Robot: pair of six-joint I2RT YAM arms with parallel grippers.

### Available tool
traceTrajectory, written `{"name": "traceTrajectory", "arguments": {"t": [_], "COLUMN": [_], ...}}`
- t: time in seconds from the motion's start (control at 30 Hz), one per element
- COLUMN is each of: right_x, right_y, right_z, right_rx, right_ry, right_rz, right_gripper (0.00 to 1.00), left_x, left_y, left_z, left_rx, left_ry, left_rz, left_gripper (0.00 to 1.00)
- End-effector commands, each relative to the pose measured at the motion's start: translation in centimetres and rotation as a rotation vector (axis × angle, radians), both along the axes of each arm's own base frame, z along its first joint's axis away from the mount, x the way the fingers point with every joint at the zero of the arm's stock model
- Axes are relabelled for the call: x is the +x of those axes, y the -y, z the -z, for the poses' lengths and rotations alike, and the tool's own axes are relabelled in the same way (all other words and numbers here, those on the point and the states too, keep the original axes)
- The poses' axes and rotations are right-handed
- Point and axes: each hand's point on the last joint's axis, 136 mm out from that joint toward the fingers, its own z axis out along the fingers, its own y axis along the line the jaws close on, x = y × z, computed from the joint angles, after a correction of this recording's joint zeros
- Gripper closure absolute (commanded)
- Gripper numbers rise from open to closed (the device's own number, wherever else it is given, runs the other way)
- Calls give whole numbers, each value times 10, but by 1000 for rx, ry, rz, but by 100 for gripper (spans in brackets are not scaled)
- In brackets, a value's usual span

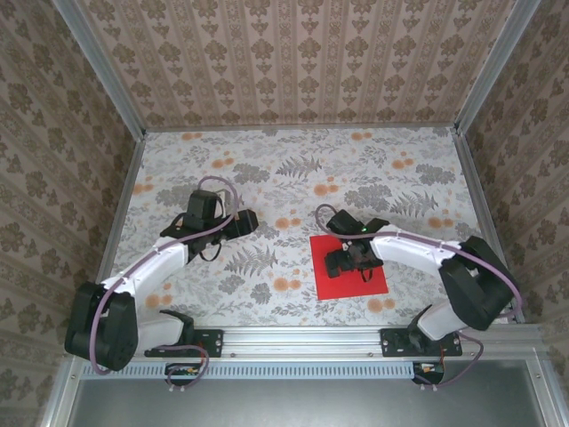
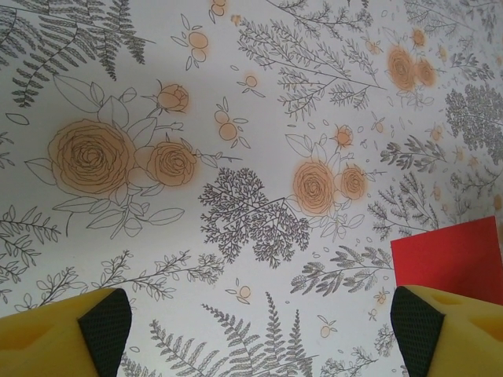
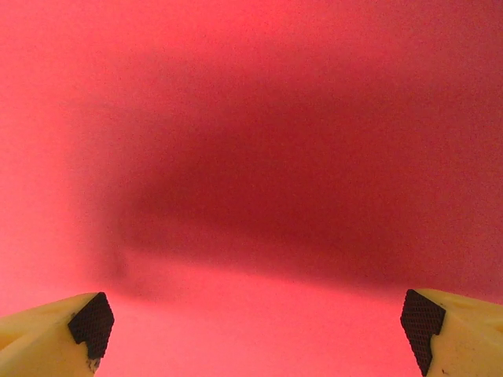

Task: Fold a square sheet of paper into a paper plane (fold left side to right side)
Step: Move the square sheet of paper to the center of the table.

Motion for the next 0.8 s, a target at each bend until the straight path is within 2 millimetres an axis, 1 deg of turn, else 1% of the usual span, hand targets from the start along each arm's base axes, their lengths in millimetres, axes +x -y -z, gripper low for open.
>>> {"name": "traceTrajectory", "arguments": {"t": [0.0, 0.23, 0.4, 0.6, 0.77], "right_x": [2, 12, 27, 57, 89], "right_y": [-4, -19, -33, -56, -74], "right_z": [4, 20, 24, 31, 34], "right_rx": [-30, -26, -13, 19, 38], "right_ry": [-29, -59, -50, -62, -53], "right_rz": [-13, -8, -10, 3, 24], "right_gripper": [4, 8, 8, 7, 7], "left_x": [5, 5, 7, 8, 9], "left_y": [-2, -11, -16, -18, -21], "left_z": [-10, -14, -17, -20, -26], "left_rx": [33, 86, 106, 117, 135], "left_ry": [22, 35, 49, 52, 64], "left_rz": [-12, -30, -48, -52, -56], "left_gripper": [10, 9, 9, 9, 8]}}
